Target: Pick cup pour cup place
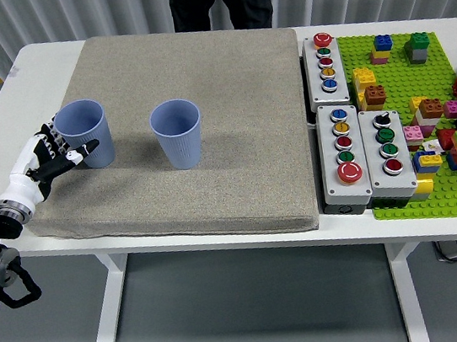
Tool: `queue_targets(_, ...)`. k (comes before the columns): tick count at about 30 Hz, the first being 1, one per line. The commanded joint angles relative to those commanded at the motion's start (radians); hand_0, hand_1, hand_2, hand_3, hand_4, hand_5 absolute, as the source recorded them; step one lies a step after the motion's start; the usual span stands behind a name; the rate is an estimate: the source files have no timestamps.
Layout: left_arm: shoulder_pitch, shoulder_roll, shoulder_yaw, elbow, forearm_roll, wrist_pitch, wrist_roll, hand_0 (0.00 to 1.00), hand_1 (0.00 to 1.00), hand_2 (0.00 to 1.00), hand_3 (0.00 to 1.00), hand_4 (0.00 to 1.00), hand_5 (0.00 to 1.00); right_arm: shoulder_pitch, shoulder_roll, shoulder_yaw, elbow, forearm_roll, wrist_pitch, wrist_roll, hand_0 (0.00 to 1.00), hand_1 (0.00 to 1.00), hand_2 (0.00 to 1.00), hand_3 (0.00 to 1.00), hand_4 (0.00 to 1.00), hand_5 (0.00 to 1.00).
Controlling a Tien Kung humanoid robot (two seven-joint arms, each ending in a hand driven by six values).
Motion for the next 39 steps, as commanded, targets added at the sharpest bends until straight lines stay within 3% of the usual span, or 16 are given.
queue_targets(9,-0.018,0.007,0.013,0.005,-0.008,0.002,-0.001,0.961,0.944,0.998,0.998,0.970,0.190,0.003,-0.001,0.003,0.000,-0.003,0.001,0.000,0.724,0.695,0.749,0.705,0.324,0.284)
queue_targets(39,-0.038,-0.007,0.028,0.016,-0.007,0.008,-0.004,0.962,0.941,0.998,0.998,0.973,0.186,0.012,-0.001,0.005,0.000,-0.002,0.002,0.000,0.725,0.695,0.747,0.704,0.324,0.281)
